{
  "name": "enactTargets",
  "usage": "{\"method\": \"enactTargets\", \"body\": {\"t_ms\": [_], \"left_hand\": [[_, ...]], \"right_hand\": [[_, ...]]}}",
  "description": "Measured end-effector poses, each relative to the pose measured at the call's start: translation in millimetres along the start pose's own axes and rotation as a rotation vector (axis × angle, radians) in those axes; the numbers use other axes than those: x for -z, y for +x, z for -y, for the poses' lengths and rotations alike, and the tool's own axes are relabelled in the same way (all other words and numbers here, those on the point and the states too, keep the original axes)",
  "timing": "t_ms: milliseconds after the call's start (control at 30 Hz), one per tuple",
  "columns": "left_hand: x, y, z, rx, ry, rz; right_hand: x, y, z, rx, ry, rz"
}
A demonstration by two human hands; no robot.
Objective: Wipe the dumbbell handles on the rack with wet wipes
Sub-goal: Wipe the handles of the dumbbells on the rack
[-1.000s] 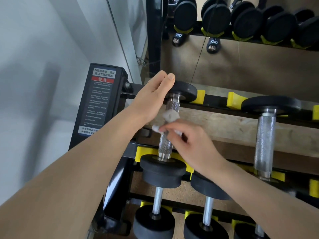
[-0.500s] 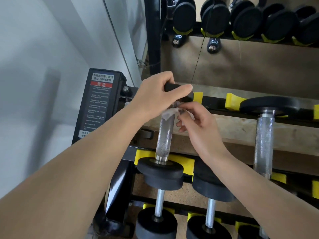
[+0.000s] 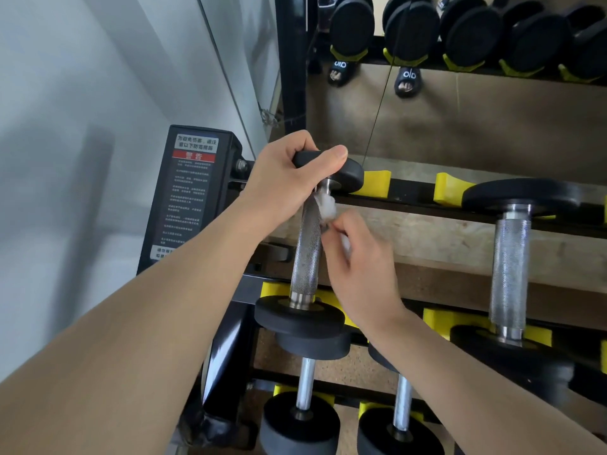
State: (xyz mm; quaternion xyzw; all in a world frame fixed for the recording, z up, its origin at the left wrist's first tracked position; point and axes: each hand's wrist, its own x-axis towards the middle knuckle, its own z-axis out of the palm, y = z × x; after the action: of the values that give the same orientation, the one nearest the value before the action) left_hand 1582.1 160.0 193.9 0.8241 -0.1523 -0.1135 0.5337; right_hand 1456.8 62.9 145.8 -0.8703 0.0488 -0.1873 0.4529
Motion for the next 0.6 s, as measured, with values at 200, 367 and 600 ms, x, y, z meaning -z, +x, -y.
{"method": "enactTargets", "body": {"t_ms": [200,367,600], "left_hand": [[-1,0,0,0.006,0.000,-0.022],[-1,-1,0,-0.011,-0.018,-0.028],[-1,0,-1,0.012,-0.002,-0.012]], "right_hand": [[27,-13,-2,-0.191,0.220,0.208],[13,29,14,-0.120,0.134,0.030],[12,0,8,0.139,0.021,0.302]]}}
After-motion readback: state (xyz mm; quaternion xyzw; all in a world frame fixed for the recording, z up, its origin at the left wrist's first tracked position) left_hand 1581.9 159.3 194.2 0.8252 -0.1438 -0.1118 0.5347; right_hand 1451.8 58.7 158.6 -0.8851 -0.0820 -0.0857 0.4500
